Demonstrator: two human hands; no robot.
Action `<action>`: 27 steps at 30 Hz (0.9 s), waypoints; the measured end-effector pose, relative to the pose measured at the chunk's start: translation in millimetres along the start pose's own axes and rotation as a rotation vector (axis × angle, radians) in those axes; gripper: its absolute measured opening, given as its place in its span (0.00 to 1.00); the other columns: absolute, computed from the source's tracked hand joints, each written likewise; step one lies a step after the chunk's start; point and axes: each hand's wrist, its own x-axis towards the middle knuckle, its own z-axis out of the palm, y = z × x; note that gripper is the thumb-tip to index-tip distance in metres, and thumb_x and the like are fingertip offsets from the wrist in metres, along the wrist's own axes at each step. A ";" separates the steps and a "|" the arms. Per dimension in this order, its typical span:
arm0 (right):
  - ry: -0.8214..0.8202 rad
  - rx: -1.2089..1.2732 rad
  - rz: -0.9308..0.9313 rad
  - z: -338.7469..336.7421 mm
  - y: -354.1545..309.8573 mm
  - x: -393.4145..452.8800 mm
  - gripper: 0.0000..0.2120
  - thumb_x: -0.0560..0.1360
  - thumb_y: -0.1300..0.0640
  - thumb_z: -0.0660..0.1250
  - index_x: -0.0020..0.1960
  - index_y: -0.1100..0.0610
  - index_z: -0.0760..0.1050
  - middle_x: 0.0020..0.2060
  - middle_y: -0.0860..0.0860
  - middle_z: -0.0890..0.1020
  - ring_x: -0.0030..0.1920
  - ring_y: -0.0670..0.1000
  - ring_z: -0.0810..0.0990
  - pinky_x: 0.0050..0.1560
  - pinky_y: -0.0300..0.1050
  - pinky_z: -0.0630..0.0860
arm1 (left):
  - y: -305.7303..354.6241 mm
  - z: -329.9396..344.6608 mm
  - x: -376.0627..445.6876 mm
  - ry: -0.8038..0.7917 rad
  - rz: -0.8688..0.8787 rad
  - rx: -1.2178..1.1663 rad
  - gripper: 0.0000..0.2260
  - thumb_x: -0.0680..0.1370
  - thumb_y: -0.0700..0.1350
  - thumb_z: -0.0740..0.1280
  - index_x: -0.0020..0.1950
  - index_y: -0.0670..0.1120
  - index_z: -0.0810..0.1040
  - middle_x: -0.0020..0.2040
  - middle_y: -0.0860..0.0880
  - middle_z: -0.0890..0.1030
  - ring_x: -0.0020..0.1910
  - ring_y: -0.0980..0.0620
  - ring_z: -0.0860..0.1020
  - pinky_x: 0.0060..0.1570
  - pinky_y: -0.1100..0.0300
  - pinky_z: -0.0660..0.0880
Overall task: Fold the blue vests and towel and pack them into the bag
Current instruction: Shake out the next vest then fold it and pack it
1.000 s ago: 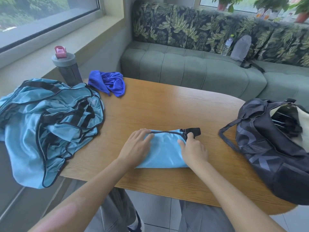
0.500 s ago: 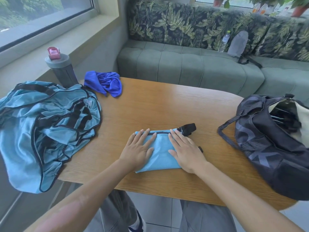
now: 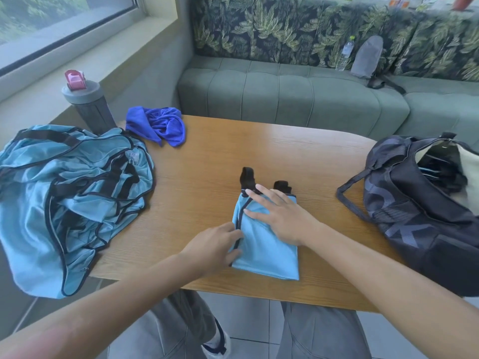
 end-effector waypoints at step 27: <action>0.080 0.287 0.115 46.7 -75.0 -127.8 0.45 0.79 0.27 0.53 0.83 0.53 0.43 0.82 0.45 0.42 0.81 0.44 0.38 0.80 0.47 0.42 | -10.0 -4.4 -31.6 -0.098 0.506 0.401 0.33 0.80 0.53 0.50 0.84 0.51 0.44 0.84 0.50 0.44 0.79 0.49 0.29 0.79 0.50 0.32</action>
